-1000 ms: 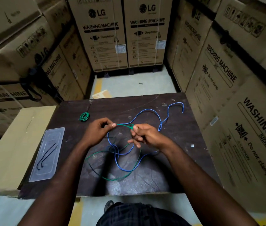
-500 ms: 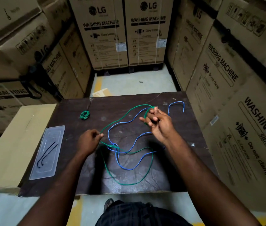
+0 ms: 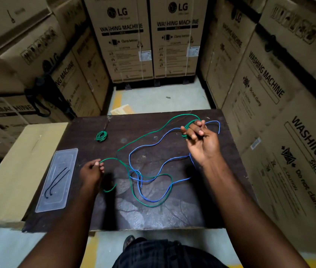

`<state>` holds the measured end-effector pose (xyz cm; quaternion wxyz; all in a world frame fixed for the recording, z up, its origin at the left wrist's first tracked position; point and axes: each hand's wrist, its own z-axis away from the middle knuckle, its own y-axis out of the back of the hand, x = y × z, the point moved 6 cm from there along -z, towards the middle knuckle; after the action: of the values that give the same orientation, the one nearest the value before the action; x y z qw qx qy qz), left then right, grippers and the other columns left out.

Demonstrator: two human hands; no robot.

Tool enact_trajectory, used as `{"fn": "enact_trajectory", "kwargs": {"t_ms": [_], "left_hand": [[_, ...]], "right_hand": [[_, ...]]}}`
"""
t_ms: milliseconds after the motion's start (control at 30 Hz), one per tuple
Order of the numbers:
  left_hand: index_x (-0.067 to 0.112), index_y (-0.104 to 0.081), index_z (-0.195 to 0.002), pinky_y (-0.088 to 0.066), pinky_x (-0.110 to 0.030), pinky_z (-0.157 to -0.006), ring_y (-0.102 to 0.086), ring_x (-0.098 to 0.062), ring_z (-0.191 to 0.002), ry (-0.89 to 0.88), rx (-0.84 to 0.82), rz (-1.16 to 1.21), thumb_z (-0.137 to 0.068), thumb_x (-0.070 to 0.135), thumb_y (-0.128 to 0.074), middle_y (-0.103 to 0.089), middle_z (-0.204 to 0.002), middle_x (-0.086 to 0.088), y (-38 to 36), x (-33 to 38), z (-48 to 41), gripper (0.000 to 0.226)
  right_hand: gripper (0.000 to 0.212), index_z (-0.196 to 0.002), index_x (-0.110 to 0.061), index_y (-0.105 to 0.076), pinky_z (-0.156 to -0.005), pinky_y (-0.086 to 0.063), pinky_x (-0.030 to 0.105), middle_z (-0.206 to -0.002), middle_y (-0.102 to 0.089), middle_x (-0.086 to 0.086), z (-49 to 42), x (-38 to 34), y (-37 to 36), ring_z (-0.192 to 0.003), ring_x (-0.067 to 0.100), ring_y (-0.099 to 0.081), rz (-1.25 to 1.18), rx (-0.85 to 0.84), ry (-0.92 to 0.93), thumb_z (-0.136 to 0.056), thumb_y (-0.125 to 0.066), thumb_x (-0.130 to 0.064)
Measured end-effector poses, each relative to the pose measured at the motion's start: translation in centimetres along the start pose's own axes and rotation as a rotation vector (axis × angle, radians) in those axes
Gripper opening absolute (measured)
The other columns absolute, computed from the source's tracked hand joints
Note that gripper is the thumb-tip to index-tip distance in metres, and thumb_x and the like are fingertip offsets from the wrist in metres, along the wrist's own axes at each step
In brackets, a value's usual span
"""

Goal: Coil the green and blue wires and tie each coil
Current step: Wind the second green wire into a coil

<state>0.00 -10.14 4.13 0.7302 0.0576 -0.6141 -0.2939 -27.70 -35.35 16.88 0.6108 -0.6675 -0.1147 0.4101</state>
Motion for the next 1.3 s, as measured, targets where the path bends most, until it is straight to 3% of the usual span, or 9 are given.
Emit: {"fn": "enact_trajectory", "kwargs": {"t_ms": [100, 167, 233, 333, 433, 567, 800, 1067, 1300], "left_hand": [[-0.002, -0.062, -0.116, -0.046, -0.022, -0.059, -0.066, -0.019, -0.075, 0.102, -0.046, 0.033, -0.093, -0.006, -0.047, -0.067, -0.093, -0.018, -0.9, -0.4, 0.1, 0.028], [0.001, -0.065, -0.116, -0.051, -0.035, -0.082, -0.063, -0.037, -0.105, -0.001, -0.098, -0.080, -0.088, -0.007, -0.054, -0.067, -0.112, -0.022, -1.9, 1.4, 0.9, 0.031], [0.002, -0.065, -0.117, -0.042, -0.029, -0.094, -0.060, -0.030, -0.113, -0.163, -0.100, -0.172, -0.086, -0.007, -0.058, -0.065, -0.120, -0.018, -2.7, 4.2, 2.0, 0.033], [0.012, -0.064, -0.117, -0.039, -0.019, -0.088, -0.059, -0.016, -0.108, -0.433, -0.122, -0.253, -0.082, -0.001, -0.065, -0.065, -0.118, -0.005, -3.8, 8.5, 3.7, 0.037], [0.018, -0.063, -0.118, -0.042, -0.023, -0.095, -0.058, -0.012, -0.110, -0.719, -0.220, -0.257, -0.082, 0.008, -0.069, -0.064, -0.119, 0.002, -5.3, 12.2, 5.9, 0.038], [0.019, -0.058, -0.126, -0.038, -0.016, -0.101, -0.053, -0.001, -0.118, -0.875, -0.386, -0.152, -0.089, 0.020, -0.061, -0.060, -0.128, 0.008, -7.0, 16.2, 9.4, 0.037], [0.018, -0.058, -0.081, -0.042, -0.028, -0.067, -0.051, -0.005, -0.069, -0.886, -0.405, -0.083, -0.090, 0.021, -0.057, -0.056, -0.073, 0.008, -7.8, 18.1, 10.9, 0.009], [0.018, -0.060, -0.077, -0.045, -0.033, -0.068, -0.057, -0.013, -0.071, -0.827, -0.305, -0.155, -0.084, 0.024, -0.059, -0.062, -0.075, 0.004, -8.5, 18.0, 10.1, 0.010], [0.018, -0.060, -0.080, -0.041, -0.027, -0.067, -0.051, -0.003, -0.069, -0.745, -0.546, -0.171, -0.085, 0.025, -0.047, -0.061, -0.073, 0.004, -10.0, 16.1, 11.0, 0.016]], "right_hand": [[0.029, -0.078, -0.016, -0.045, -0.084, -0.050, 0.033, -0.050, -0.034, -0.007, 0.0, 0.2, 0.2, -0.043, 0.011, -0.032, 0.043, 0.013, -0.009, -0.103, -0.031, -0.023], [0.030, -0.078, -0.016, -0.043, -0.081, -0.050, 0.033, -0.048, -0.034, -0.008, 0.1, 1.2, 0.0, -0.042, 0.011, -0.032, 0.125, 0.017, -0.028, -0.103, -0.029, -0.022], [0.031, -0.077, -0.015, -0.042, -0.080, -0.052, 0.034, -0.047, -0.033, -0.008, 0.1, 2.5, -0.3, -0.041, 0.011, -0.032, 0.199, 0.010, -0.058, -0.104, -0.027, -0.021], [0.029, -0.078, -0.014, -0.044, -0.080, -0.052, 0.036, -0.047, -0.033, -0.008, 0.3, 4.4, -0.5, -0.041, 0.011, -0.034, 0.245, -0.005, -0.096, -0.102, -0.030, -0.020], [0.028, -0.078, -0.013, -0.045, -0.077, -0.053, 0.036, -0.048, -0.034, -0.007, 0.5, 5.6, -0.9, -0.041, 0.012, -0.036, 0.280, -0.026, -0.108, -0.102, -0.032, -0.020], [0.026, -0.080, -0.013, -0.044, -0.076, -0.052, 0.035, -0.049, -0.034, -0.007, 1.0, 6.4, -1.3, -0.042, 0.012, -0.036, 0.346, -0.066, -0.137, -0.102, -0.031, -0.020], [0.026, -0.081, -0.010, -0.046, -0.071, -0.052, 0.032, -0.049, -0.036, -0.007, 1.9, 6.6, -1.2, -0.042, 0.012, -0.040, 0.472, -0.109, -0.209, -0.102, -0.033, -0.019], [0.034, -0.089, 0.000, -0.054, -0.066, -0.051, 0.031, -0.053, -0.046, -0.001, 3.6, 7.8, -2.1, -0.042, 0.014, -0.046, 0.565, -0.225, -0.422, -0.101, -0.031, -0.023], [0.031, -0.093, -0.003, -0.055, -0.062, -0.054, 0.028, -0.058, -0.053, -0.003, 4.0, 7.5, -3.4, -0.041, 0.010, -0.049, 0.360, -0.233, -0.466, -0.095, -0.037, -0.028]]}}
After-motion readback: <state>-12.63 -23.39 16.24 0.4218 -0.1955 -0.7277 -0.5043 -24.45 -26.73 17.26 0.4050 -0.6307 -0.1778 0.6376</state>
